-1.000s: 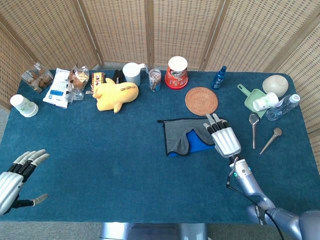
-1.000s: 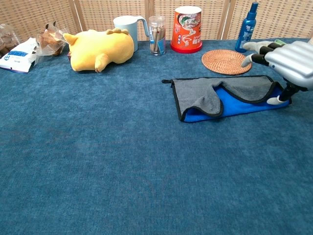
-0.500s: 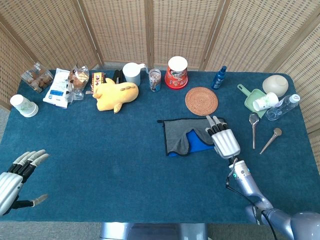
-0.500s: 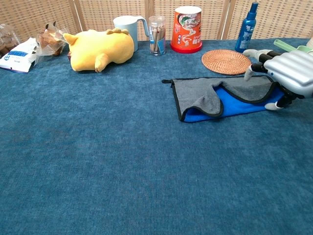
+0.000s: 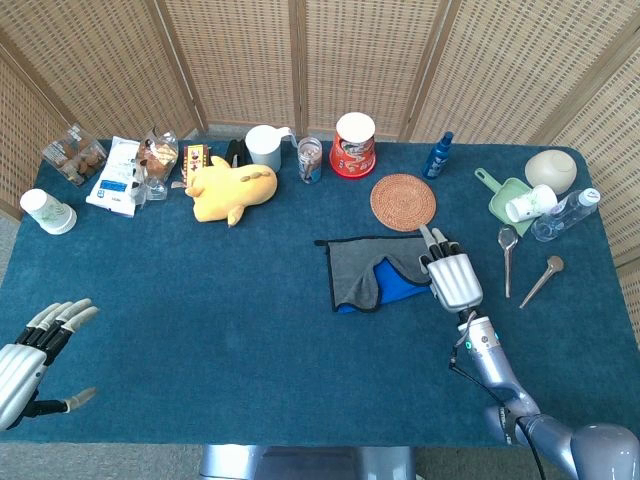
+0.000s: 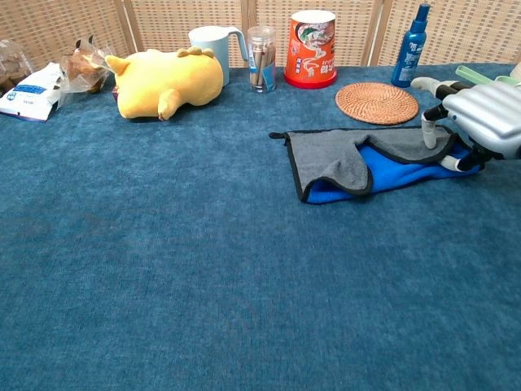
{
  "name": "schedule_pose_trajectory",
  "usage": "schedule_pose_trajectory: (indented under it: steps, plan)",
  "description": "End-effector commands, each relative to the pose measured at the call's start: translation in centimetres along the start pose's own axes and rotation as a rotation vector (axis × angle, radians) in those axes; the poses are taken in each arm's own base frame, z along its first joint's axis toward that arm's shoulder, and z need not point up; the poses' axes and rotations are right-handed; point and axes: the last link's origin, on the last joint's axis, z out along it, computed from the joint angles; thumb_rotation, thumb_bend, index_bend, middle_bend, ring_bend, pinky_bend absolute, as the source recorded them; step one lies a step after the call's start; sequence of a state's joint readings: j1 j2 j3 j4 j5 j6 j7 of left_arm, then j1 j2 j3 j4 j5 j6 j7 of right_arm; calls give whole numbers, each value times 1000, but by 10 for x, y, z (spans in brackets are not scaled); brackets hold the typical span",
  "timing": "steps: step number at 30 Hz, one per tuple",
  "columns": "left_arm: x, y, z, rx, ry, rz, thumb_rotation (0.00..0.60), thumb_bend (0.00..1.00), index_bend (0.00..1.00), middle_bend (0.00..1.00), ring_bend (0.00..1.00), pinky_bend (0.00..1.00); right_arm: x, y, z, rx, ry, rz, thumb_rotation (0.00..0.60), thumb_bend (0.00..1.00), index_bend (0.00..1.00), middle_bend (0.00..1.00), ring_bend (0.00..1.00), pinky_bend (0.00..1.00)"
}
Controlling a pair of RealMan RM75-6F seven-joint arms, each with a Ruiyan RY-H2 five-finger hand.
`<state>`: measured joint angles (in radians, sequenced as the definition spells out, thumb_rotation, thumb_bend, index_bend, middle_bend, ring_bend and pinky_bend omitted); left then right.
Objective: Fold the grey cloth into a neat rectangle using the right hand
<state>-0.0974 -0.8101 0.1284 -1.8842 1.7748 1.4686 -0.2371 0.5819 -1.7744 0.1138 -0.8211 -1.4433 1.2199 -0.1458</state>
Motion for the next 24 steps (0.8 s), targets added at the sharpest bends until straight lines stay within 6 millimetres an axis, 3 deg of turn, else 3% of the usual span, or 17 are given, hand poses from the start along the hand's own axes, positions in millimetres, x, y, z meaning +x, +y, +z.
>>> schedule_pose_trajectory:
  steps: [1, 13, 24]
  plan:
    - [0, 0, 0, 0, 0, 1, 600, 238, 73, 0, 0, 66, -1, -1, 1, -13, -10, 39, 600, 296, 604, 55, 130, 359]
    - [1, -1, 0, 3, 4, 0, 600, 238, 73, 0, 0, 66, 4, -14, 18, -117, -89, 310, 600, 317, 669, 57, 130, 359]
    - [1, -1, 1, 5, 5, -1, 600, 237, 73, 0, 0, 66, 16, -17, 26, -142, -96, 354, 600, 335, 673, 57, 130, 359]
